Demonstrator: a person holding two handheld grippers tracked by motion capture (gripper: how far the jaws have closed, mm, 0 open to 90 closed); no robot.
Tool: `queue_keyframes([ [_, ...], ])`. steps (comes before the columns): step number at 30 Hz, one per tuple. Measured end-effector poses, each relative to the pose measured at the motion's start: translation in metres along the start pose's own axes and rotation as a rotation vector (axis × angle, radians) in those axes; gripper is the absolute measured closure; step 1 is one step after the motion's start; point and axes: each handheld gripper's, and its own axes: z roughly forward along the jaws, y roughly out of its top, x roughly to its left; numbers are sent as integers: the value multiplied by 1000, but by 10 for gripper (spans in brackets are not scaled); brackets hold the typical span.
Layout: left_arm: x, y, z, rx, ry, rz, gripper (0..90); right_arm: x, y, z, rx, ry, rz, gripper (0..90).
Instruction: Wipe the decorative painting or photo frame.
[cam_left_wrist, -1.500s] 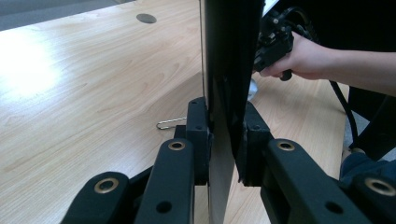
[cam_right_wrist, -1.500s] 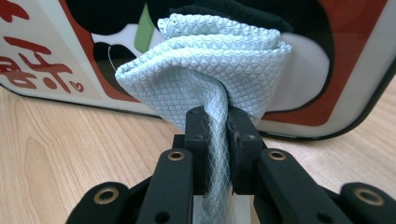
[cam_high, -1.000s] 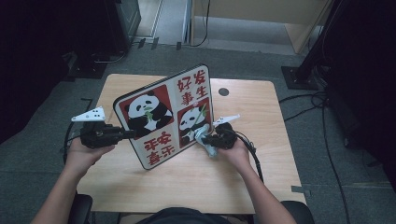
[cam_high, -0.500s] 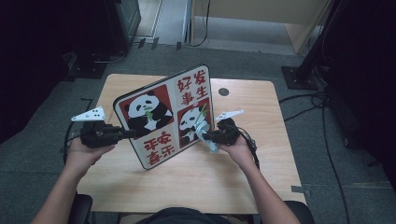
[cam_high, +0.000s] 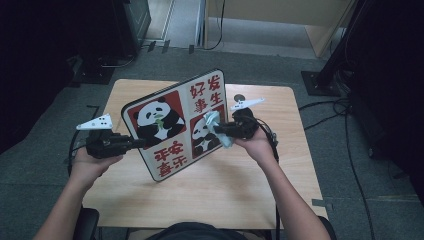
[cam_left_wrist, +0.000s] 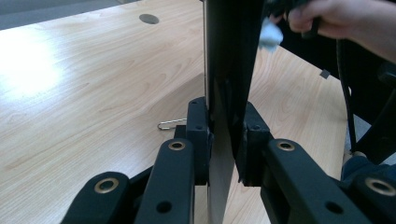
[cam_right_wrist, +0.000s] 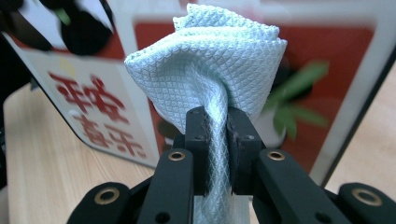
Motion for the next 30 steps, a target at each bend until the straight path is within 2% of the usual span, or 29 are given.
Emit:
queue_keyframes([
  [6, 0, 0, 0, -1, -1, -3, 785, 10, 35, -11, -7, -7, -57, 813],
  [13, 0, 0, 0, 0, 0, -3, 786, 22, 66, -19, -20, -12, -114, 813],
  [18, 0, 0, 0, 1, -2, 0, 786, 30, 89, -28, -47, -26, -160, 812],
  [22, 0, 0, 0, 1, -4, 1, 786, 38, 106, -36, -74, -26, -179, 812],
  [26, 0, 0, 0, 1, -6, 2, 786, 41, 117, -38, -97, -30, -197, 812],
  [30, 0, 0, 0, 2, -7, 4, 787, 41, 117, -28, -60, -44, -203, 812],
])
